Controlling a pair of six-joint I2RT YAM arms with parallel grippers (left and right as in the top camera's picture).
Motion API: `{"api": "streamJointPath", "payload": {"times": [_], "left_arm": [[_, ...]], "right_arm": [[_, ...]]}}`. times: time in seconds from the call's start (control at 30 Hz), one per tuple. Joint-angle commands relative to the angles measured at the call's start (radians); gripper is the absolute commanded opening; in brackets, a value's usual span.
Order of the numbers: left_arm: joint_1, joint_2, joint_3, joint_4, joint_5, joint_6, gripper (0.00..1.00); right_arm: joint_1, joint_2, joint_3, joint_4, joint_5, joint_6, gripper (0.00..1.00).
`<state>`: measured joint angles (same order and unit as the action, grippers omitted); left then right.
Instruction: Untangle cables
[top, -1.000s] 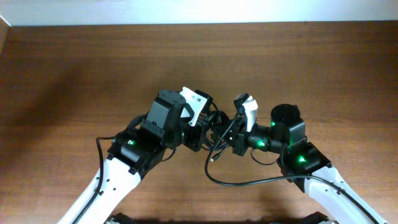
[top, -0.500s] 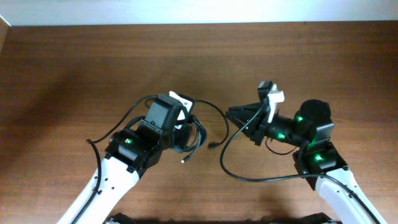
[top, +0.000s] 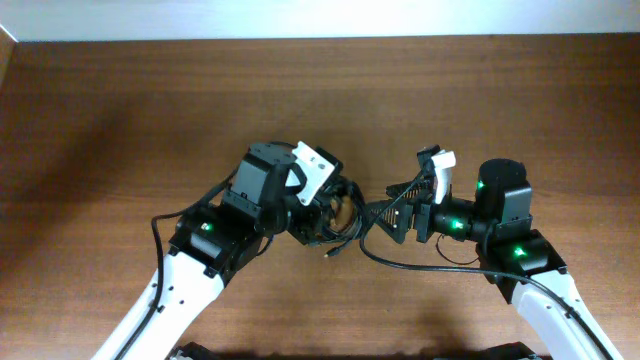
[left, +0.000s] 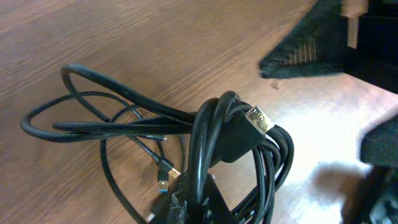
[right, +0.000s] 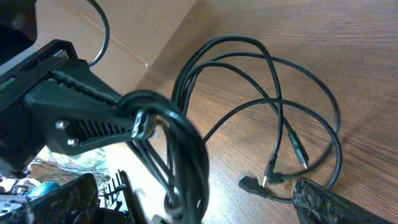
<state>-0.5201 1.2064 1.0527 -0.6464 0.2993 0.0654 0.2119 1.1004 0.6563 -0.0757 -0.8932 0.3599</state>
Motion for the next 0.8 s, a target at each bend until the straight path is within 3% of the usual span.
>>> {"api": "streamJointPath", "payload": {"times": [0.0,0.07,0.1,0.13,0.2,0.27,0.47,0.5,0.57,0.77], "left_arm": [[0.006,-0.004,0.016,0.01,0.156,0.106,0.0],[0.006,-0.004,0.016,0.011,0.182,0.109,0.0],[0.006,-0.004,0.016,0.014,0.195,0.109,0.0],[0.006,-0.004,0.016,0.024,0.219,0.109,0.0],[0.006,-0.004,0.016,0.045,0.274,0.108,0.0],[0.006,-0.004,0.016,0.048,0.344,0.108,0.0],[0.003,-0.004,0.016,0.08,0.424,0.078,0.0],[0.003,-0.004,0.016,0.079,0.471,0.074,0.0],[0.003,-0.004,0.016,0.057,0.483,0.074,0.0],[0.003,-0.004,0.016,-0.061,0.517,0.04,0.0]], "right_arm": [[-0.003,-0.007,0.004,0.0,-0.016,-0.008,0.99],[-0.003,-0.007,0.004,0.0,-0.016,-0.015,0.89],[-0.003,-0.007,0.004,0.0,-0.016,-0.018,0.79],[-0.003,-0.007,0.004,0.0,-0.016,-0.039,0.58],[-0.003,-0.007,0.004,0.0,-0.014,-0.043,0.4],[-0.003,-0.007,0.004,0.001,-0.013,-0.058,0.34],[-0.003,-0.007,0.004,0.014,-0.015,-0.058,0.31],[-0.003,-0.007,0.004,0.047,-0.012,-0.058,0.12],[-0.003,-0.007,0.004,0.092,0.03,-0.057,0.04],[-0.003,-0.007,0.004,0.091,0.405,-0.057,0.06]]}}
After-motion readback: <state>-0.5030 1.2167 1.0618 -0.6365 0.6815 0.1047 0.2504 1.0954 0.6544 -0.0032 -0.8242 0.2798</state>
